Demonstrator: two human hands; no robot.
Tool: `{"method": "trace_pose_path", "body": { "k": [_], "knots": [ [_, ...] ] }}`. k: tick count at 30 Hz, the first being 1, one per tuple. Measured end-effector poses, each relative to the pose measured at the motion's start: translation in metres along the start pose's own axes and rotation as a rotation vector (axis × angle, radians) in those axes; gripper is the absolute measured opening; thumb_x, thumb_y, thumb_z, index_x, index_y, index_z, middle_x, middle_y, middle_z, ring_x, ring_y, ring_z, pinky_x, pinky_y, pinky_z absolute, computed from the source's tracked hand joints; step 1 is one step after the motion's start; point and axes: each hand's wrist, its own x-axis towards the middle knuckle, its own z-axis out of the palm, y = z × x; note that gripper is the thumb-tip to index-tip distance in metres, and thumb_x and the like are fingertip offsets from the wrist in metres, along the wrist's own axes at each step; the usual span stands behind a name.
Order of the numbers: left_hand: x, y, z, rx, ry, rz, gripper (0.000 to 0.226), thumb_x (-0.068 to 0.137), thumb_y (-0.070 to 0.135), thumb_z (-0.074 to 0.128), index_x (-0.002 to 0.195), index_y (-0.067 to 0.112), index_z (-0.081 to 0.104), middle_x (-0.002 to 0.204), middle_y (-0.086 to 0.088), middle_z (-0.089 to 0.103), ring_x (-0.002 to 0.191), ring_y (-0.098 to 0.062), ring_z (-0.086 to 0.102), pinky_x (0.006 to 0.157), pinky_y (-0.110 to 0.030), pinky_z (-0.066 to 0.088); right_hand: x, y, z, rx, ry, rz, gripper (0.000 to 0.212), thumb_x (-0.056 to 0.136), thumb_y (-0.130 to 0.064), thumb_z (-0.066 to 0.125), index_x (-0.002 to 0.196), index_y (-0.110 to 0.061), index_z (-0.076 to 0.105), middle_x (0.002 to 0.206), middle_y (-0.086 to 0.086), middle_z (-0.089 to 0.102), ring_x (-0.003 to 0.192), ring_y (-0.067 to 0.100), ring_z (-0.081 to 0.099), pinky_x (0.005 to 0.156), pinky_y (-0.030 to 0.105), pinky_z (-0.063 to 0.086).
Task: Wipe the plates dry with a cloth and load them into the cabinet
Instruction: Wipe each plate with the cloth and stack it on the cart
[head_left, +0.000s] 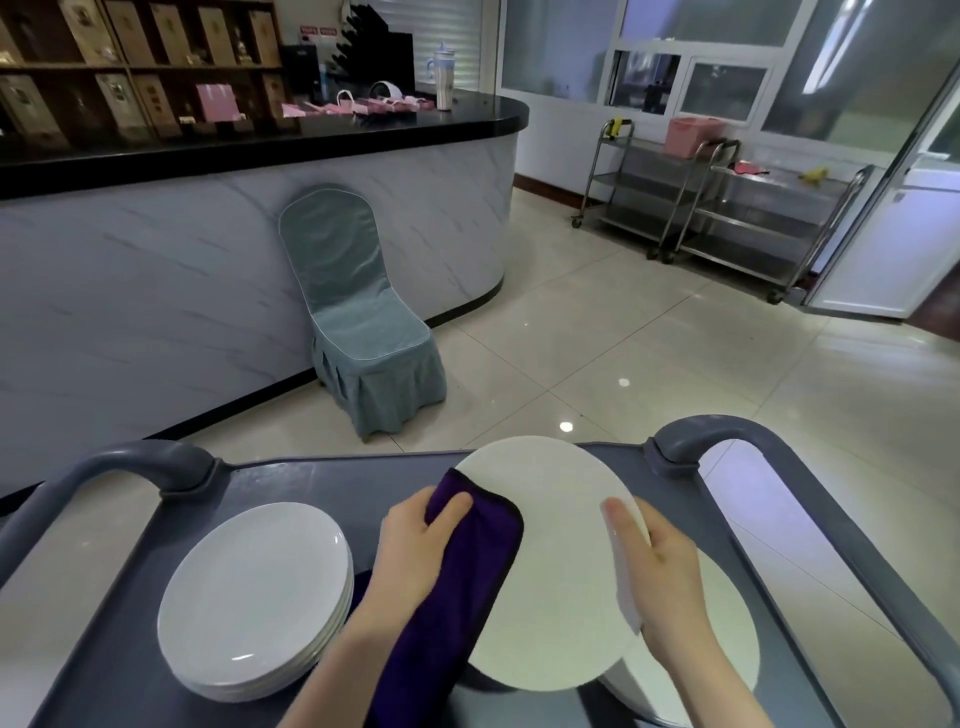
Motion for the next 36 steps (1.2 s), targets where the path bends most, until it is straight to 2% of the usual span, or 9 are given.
{"method": "trace_pose_path", "body": {
  "k": [7,10,13,17,21,25,29,33,36],
  "knots": [
    [0.025,0.031,-0.002,0.434,-0.457,0.322,0.024,0.084,0.041,0.072,0.066,0.029,0.061,0.06,0.014,0.059,0.06,0.002,0.052,0.058,-0.013,0.04,0.015,-0.018,0.013,-0.414,-0.444,-0.257,0.027,0.098,-0.024,0.06,0.075,-0.014,0.069,0.073,-0.001,0.068,0.068,0.001,0.053,0.066,0.02,0.043],
    [0.019,0.016,-0.005,0.171,-0.197,0.184,0.024,0.09,0.033,0.067,0.07,0.022,0.066,0.065,0.007,0.067,0.06,-0.002,0.056,0.06,-0.018,0.043,0.02,-0.021,0.003,-0.226,-0.298,-0.191,0.025,0.097,-0.021,0.062,0.077,-0.029,0.075,0.083,-0.014,0.074,0.075,-0.004,0.063,0.069,0.01,0.045],
    [-0.002,-0.007,0.01,-0.183,0.128,-0.113,0.036,0.095,0.034,0.06,0.073,0.005,0.061,0.065,-0.001,0.062,0.063,-0.012,0.053,0.06,-0.028,0.043,0.019,-0.007,0.008,-0.042,-0.012,-0.091,0.026,0.098,-0.024,0.062,0.074,-0.016,0.069,0.074,-0.009,0.066,0.066,0.008,0.056,0.066,0.022,0.045],
    [-0.015,-0.019,0.026,-0.425,0.264,-0.368,0.045,0.096,0.036,0.059,0.082,-0.007,0.057,0.074,-0.006,0.056,0.069,-0.019,0.047,0.065,-0.034,0.039,0.004,0.012,0.029,0.217,0.197,0.119,0.036,0.099,-0.026,0.059,0.066,-0.012,0.058,0.066,-0.003,0.053,0.062,0.013,0.045,0.064,0.03,0.039],
    [0.001,-0.015,0.003,-0.136,0.11,-0.181,0.043,0.094,0.035,0.061,0.081,-0.006,0.057,0.07,-0.016,0.062,0.065,-0.017,0.051,0.064,-0.033,0.041,0.008,0.011,0.014,-0.01,0.055,0.051,0.034,0.1,-0.028,0.057,0.068,-0.019,0.062,0.065,-0.006,0.059,0.064,0.014,0.05,0.062,0.031,0.041],
    [0.022,0.008,-0.013,0.175,-0.174,0.073,0.027,0.089,0.033,0.069,0.071,0.014,0.066,0.067,0.001,0.07,0.06,-0.006,0.06,0.058,-0.024,0.046,0.022,-0.009,0.004,-0.185,-0.279,-0.088,0.022,0.099,-0.025,0.06,0.081,-0.024,0.073,0.081,-0.013,0.073,0.074,0.0,0.063,0.07,0.016,0.048],
    [0.029,0.018,-0.007,0.299,-0.42,0.201,0.022,0.087,0.033,0.072,0.068,0.026,0.066,0.065,0.007,0.066,0.061,-0.001,0.057,0.059,-0.017,0.043,0.03,-0.015,0.012,-0.401,-0.491,-0.188,0.022,0.098,-0.021,0.061,0.081,-0.012,0.071,0.077,-0.001,0.069,0.072,0.004,0.057,0.07,0.02,0.045],
    [0.016,0.0,0.003,-0.054,-0.015,-0.01,0.033,0.093,0.033,0.065,0.07,0.011,0.063,0.061,0.007,0.063,0.058,-0.009,0.054,0.053,-0.017,0.042,0.032,-0.01,0.005,-0.113,-0.151,-0.098,0.021,0.097,-0.023,0.063,0.082,-0.014,0.074,0.081,-0.002,0.073,0.074,0.003,0.061,0.068,0.012,0.046],
    [-0.002,-0.019,0.021,-0.376,0.181,-0.304,0.041,0.094,0.037,0.061,0.075,0.001,0.06,0.066,-0.001,0.059,0.063,-0.013,0.052,0.06,-0.029,0.043,0.023,0.007,0.016,0.148,0.075,0.064,0.028,0.097,-0.024,0.062,0.083,0.0,0.064,0.074,0.004,0.06,0.069,0.014,0.052,0.07,0.028,0.044]
  ]
}}
